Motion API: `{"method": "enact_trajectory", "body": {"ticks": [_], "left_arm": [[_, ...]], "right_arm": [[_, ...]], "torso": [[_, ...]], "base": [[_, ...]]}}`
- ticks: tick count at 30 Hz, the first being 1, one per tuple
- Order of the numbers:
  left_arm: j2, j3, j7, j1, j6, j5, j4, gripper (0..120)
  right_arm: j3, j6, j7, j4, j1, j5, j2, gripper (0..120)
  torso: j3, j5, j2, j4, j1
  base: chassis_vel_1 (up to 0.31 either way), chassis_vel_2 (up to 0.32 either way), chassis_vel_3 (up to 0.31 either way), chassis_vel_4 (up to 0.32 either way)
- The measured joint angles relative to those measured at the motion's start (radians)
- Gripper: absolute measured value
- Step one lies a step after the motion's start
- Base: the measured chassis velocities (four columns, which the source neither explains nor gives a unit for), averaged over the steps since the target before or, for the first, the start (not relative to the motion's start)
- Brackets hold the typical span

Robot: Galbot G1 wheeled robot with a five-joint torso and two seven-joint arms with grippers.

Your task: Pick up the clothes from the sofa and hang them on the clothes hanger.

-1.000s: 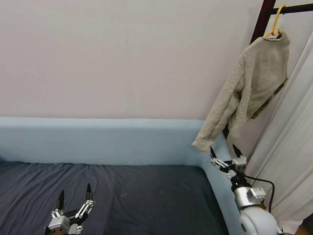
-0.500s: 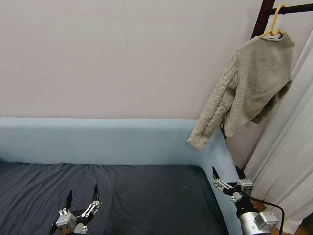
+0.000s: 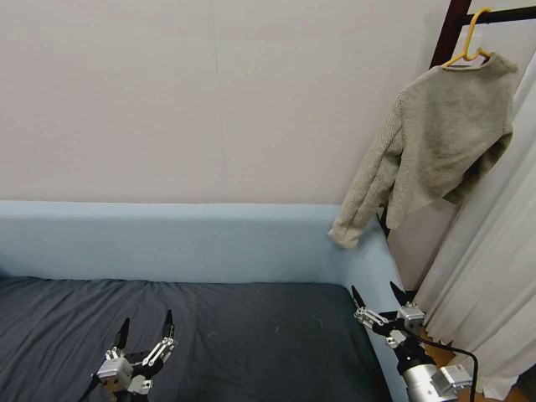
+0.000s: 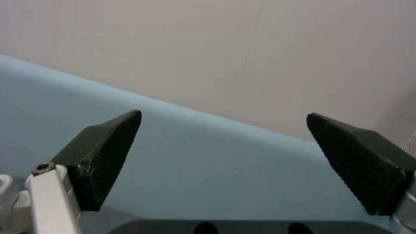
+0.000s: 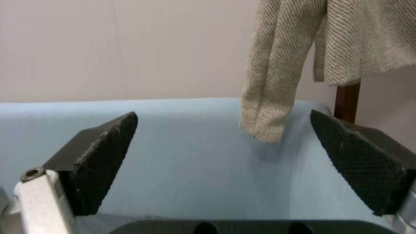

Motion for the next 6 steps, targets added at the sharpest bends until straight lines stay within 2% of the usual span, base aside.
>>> {"method": "enact_trajectory", "body": {"ticks": [6], "left_arm": [[0.000, 0.000, 0.001, 0.000, 0.000, 0.000, 0.000, 100]], "right_arm": [[-0.001, 0.001, 0.001, -0.001, 0.001, 0.000, 0.000, 100]], "torso": [[0.000, 0.0000, 0.000, 0.0000, 0.000]], "base": [[0.000, 0.000, 0.000, 0.000]]}}
